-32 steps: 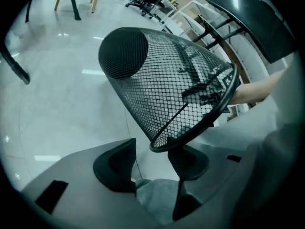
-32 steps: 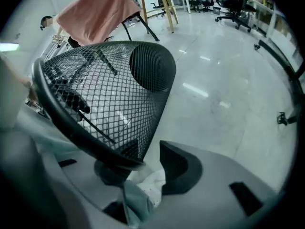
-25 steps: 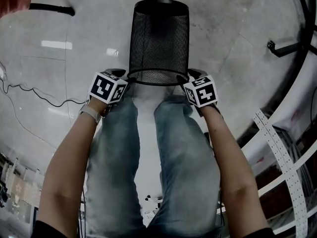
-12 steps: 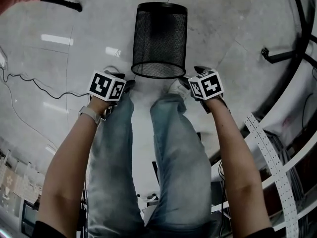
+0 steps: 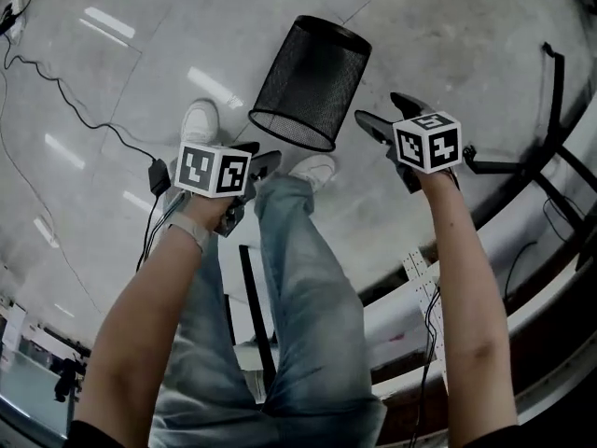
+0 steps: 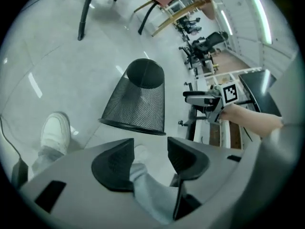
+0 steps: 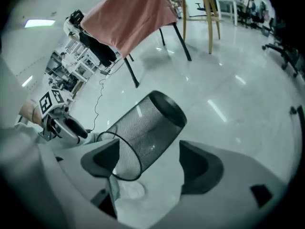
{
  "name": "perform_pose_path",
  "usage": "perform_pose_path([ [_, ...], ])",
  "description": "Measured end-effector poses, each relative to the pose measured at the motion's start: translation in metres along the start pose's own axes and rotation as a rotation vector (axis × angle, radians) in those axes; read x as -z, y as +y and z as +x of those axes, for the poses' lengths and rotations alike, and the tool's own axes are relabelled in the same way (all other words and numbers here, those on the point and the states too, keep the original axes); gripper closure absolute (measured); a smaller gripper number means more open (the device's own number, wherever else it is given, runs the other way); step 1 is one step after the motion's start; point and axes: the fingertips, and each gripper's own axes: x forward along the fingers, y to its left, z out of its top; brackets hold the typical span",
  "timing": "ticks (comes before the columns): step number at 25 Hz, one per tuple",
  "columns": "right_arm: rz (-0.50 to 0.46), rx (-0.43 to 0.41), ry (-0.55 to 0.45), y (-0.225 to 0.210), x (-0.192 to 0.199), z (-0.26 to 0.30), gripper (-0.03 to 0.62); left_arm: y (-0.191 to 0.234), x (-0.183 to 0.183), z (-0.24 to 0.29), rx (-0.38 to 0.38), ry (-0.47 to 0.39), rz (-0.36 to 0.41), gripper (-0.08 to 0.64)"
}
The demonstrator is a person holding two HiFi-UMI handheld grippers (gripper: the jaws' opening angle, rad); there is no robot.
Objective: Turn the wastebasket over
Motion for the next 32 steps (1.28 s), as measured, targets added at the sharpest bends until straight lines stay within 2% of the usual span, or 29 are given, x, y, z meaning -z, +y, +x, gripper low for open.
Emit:
perform_pose_path([
  [4, -0.154, -0.028, 0.014, -0.014, -0.057, 0.004, 0.186, -0.014, -0.002, 0.013, 0.035, -0.111, -0.159, 0.333],
  [8, -0.227, -0.061, 0.049, -0.019, -0.093, 0.026, 0.164, -0.008, -0.006, 0.025, 0.043, -0.186, -0.281, 0.302],
  [12, -0.256, -0.092, 0.112, -0.026, -0.099, 0.052, 0.156, -0.003, -0.006, 0.037, 0.085, -0.251, -0.394, 0.301],
  [18, -0.255, -0.135, 0.185, -0.030, -0.088, 0.079, 0.153, 0.008, -0.014, 0.048, 0.139, -0.331, -0.508, 0.302],
  [20, -0.263, -0.133, 0.203, -0.032, -0.083, 0.086, 0.153, 0.015, -0.015, 0.052, 0.136, -0.341, -0.552, 0.302],
  [24, -0.255, -0.155, 0.203, -0.033, -0.081, 0.090, 0.153, 0.030, -0.007, 0.059, 0.095, -0.314, -0.621, 0.304],
  [27, -0.255, -0.175, 0.196, -0.030, -0.082, 0.092, 0.153, 0.034, -0.008, 0.062, 0.108, -0.326, -0.645, 0.304],
  [29, -0.262, -0.173, 0.182, -0.030, -0.084, 0.092, 0.152, 0.032, -0.011, 0.061, 0.136, -0.343, -0.635, 0.311],
  [30, -0.266, -0.167, 0.172, -0.030, -0.086, 0.092, 0.153, 0.030, -0.015, 0.060, 0.156, -0.355, -0.623, 0.337],
  [31, -0.267, -0.160, 0.165, -0.031, -0.087, 0.091, 0.153, 0.028, -0.017, 0.059, 0.173, -0.369, -0.612, 0.391],
  [32, -0.259, -0.154, 0.165, -0.030, -0.086, 0.091, 0.153, 0.027, -0.019, 0.057, 0.179, -0.380, -0.606, 0.410],
])
